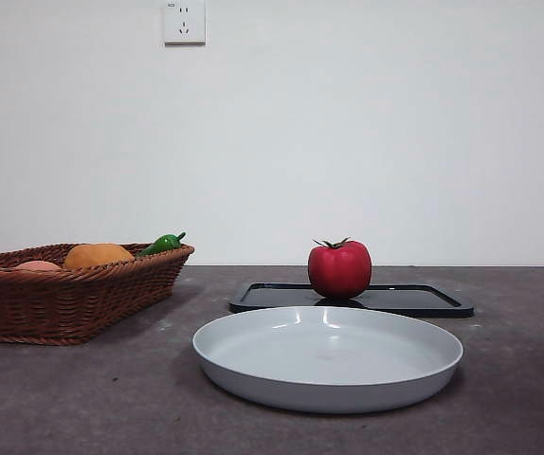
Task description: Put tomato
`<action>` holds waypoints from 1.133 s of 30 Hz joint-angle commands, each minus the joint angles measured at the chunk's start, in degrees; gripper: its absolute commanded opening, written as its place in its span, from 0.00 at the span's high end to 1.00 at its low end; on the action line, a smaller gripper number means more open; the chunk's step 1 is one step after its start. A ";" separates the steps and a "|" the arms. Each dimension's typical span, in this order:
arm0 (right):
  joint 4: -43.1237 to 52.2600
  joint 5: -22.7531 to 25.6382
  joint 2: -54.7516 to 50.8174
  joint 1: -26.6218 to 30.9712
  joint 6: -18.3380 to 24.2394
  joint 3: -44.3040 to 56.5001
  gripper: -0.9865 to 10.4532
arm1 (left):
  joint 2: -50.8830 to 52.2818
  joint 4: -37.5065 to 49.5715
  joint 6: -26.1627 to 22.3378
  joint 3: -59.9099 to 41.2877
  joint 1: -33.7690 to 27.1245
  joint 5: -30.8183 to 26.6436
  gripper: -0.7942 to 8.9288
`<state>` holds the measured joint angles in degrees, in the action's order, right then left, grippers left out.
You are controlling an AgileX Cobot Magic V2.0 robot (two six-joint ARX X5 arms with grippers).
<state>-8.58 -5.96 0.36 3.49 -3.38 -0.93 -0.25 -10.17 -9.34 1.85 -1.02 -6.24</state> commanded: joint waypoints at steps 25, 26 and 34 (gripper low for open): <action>2.99 0.07 -0.15 0.02 -0.50 0.28 0.91 | 0.07 -0.50 0.39 -1.14 -0.20 -0.22 0.91; 2.99 0.07 -0.15 0.02 -0.50 0.28 0.91 | 0.07 -0.50 0.39 -1.14 -0.20 -0.22 0.91; 2.99 0.07 -0.15 0.02 -0.50 0.28 0.91 | 0.07 -0.50 0.39 -1.14 -0.20 -0.22 0.91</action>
